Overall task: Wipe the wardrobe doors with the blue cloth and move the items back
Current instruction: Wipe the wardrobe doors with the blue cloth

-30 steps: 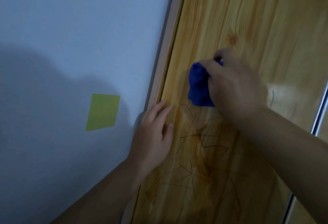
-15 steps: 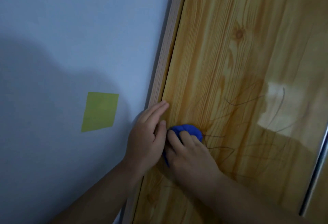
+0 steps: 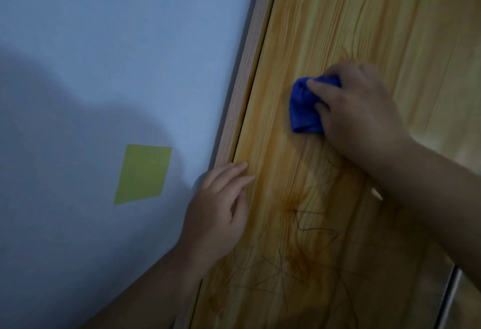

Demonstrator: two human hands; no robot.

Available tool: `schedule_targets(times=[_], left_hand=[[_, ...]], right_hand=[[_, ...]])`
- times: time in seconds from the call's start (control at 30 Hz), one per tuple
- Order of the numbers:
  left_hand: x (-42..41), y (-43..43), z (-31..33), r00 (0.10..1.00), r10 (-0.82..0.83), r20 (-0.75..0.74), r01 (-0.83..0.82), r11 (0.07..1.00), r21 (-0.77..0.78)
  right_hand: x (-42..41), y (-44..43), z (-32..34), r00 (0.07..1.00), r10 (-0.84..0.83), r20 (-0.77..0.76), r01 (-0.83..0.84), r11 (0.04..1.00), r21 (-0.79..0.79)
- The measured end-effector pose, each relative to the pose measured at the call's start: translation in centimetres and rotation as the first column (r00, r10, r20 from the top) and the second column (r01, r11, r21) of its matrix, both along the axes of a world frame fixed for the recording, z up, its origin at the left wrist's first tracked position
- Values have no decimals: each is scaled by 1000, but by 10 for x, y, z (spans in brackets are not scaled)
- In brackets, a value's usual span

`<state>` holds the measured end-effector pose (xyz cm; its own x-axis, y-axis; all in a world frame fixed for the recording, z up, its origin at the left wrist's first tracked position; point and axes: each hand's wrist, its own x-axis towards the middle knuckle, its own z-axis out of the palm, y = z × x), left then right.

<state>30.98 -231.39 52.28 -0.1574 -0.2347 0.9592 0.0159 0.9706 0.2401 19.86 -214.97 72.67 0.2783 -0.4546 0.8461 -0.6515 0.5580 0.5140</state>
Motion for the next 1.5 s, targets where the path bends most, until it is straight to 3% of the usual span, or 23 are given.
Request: schedule_targets(times=[0.13, 0.23, 0.43, 0.6, 0.8, 0.93, 1.03, 1.13, 1.33, 1.5], left_hand=[[-2, 0, 0, 985, 164, 51, -159, 982, -100], [-2, -3, -3, 979, 190, 74, -185, 980, -75], [-5, -5, -4, 992, 121, 43, -121, 993, 8], [-6, -6, -7, 995, 94, 40, -95, 995, 23], [-4, -8, -9, 995, 88, 44, -88, 996, -1], [-2, -4, -6, 995, 79, 60, -80, 997, 22], [-2, -4, -5, 993, 97, 67, -98, 995, 9], [-4, -4, -5, 994, 98, 55, -98, 995, -8], [-11, -7, -11, 997, 83, 3, -83, 997, -1], [-10, -6, -13, 997, 73, 8, -73, 997, 17]], right_hand=[[1, -10, -14, 998, -56, 1, 56, 996, -69], [7, -15, -64, 995, -93, -21, 94, 994, 56], [13, -21, -171, 997, 49, 65, -68, 942, 328], [16, -25, -225, 994, 104, 44, -112, 866, 488], [13, -8, -145, 999, -12, -35, 27, 881, 472], [8, 2, -46, 984, -140, -111, 162, 961, 223], [-2, 12, 14, 992, -98, -84, 105, 991, 86], [-5, 8, 33, 998, -50, -30, 49, 999, -20], [11, -10, -59, 996, -84, -9, 84, 989, 122], [20, -12, -191, 995, 48, 91, -81, 911, 405]])
